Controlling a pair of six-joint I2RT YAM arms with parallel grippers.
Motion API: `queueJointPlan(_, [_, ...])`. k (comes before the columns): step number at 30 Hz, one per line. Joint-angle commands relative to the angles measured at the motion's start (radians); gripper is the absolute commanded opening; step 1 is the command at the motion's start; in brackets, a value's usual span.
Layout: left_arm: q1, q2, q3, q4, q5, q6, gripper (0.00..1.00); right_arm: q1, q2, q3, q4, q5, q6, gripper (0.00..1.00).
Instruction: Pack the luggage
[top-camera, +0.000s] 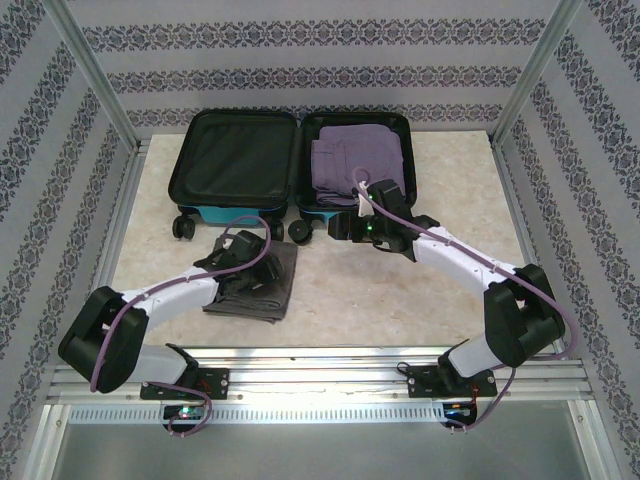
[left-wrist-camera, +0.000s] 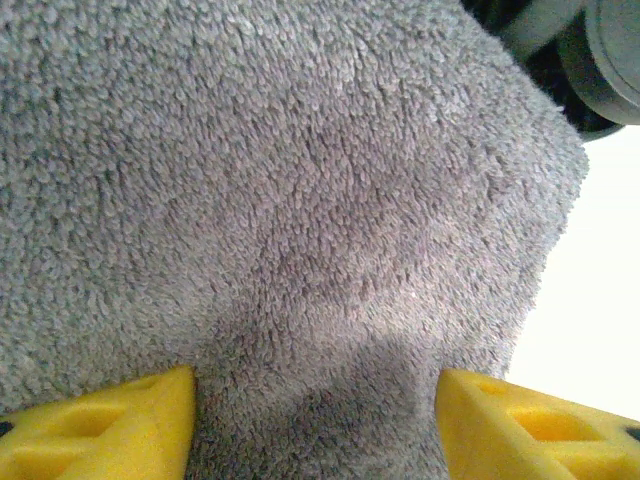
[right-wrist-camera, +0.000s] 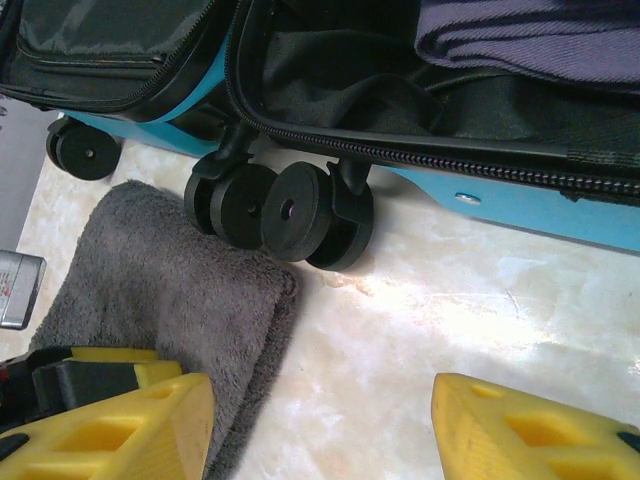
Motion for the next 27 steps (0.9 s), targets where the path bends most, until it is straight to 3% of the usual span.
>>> queueJointPlan(1, [-0.013, -0.058, 0.033, -0.054, 0.024, -0.042, 0.67, 0.013, 0.001, -0.032, 0.008, 0.012, 0.043, 0.6])
queueJointPlan(6, [0.016, -0.16, 0.137, -0.257, -0.069, 0.068, 0.71, 0.066, 0.028, -0.12, 0.124, 0.015, 0.161, 0.61])
queueJointPlan(12, [0.174, -0.267, 0.125, -0.395, -0.049, 0.162, 0.71, 0.141, 0.068, -0.153, 0.204, 0.021, 0.228, 0.62])
queueJointPlan(20, [0.391, -0.353, 0.007, -0.351, 0.004, 0.174, 0.72, 0.211, 0.146, -0.113, 0.249, 0.002, 0.26, 0.64])
queueJointPlan(27, [0.472, -0.315, -0.039, -0.305, 0.047, 0.203, 0.71, 0.262, 0.227, -0.057, 0.261, -0.029, 0.271, 0.65])
